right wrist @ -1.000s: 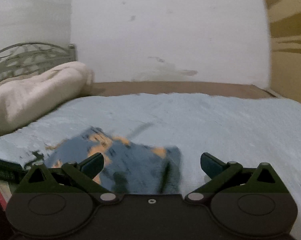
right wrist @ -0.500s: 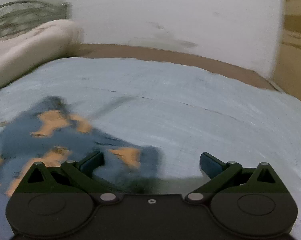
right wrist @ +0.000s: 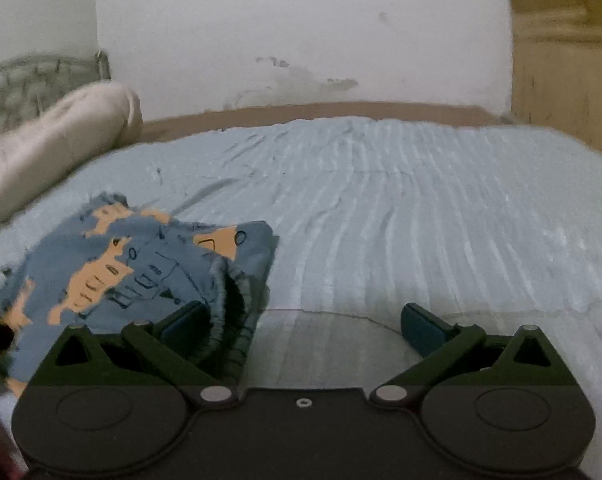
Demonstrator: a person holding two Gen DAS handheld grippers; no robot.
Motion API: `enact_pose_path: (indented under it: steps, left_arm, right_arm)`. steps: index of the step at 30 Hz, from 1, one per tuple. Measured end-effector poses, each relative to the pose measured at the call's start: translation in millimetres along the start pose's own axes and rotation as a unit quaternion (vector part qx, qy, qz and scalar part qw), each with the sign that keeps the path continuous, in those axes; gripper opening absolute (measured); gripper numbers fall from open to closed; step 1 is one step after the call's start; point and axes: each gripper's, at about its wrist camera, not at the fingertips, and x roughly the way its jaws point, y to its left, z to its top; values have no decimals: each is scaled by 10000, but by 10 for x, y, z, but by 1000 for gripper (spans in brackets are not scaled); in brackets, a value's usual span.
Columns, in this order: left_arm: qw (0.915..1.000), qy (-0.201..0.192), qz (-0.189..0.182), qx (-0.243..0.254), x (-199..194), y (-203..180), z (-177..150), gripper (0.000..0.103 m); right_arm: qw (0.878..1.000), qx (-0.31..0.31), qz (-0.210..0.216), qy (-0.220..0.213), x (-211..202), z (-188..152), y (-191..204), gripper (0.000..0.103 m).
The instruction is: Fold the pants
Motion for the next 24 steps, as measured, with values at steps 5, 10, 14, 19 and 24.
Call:
enact_pose_path:
  steps: [5,10,14,19,24]
  left_arm:
    - [10000,-2,18,-11,-4,-13,-2,102]
    - [10000,-3,7,-5,-10,-14,-8,102]
    - [10000,-10,2,-11,-14,-8,-11,102]
    - [10000,-29,0,-27,-18,-4,-22,102]
    - [10000,-37,8,-22,-14,-5,-25,102]
  right_arm:
    - [9976,563,381,-99,-148,60,-28,102]
    - [9977,449,508,8,-243,-63,111,102]
    - [9985,326,427,-71,-283,-193,141,102]
    - [9986,302,424,-84,-295,-218,140,102]
    - [9986,286,397,-178,-296,-270,154,102]
